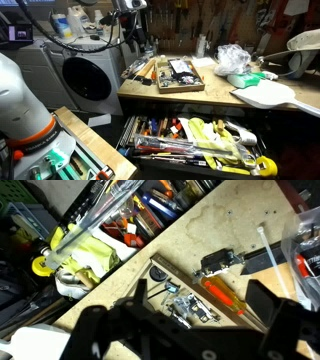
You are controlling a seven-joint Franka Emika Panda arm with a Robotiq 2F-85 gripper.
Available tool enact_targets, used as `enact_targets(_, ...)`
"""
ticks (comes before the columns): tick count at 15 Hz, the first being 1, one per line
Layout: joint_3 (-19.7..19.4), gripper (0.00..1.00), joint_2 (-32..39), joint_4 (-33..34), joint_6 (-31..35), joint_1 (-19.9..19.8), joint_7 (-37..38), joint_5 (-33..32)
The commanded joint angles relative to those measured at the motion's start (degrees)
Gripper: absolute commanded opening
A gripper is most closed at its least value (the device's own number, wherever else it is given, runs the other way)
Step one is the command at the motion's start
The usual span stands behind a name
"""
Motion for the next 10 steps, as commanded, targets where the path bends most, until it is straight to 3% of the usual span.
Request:
enact_targets(1,-1.3,1.00,0.1,0.1,-0.2,1.4,0.3,-0.5)
enact_targets(6,-1.3,1.00,0.1,0.1,-0.2,1.4,0.3,-0.5)
enact_targets(10,-0.7,1.00,5.7,6.2,2.7,3.5,-0.3,1.7)
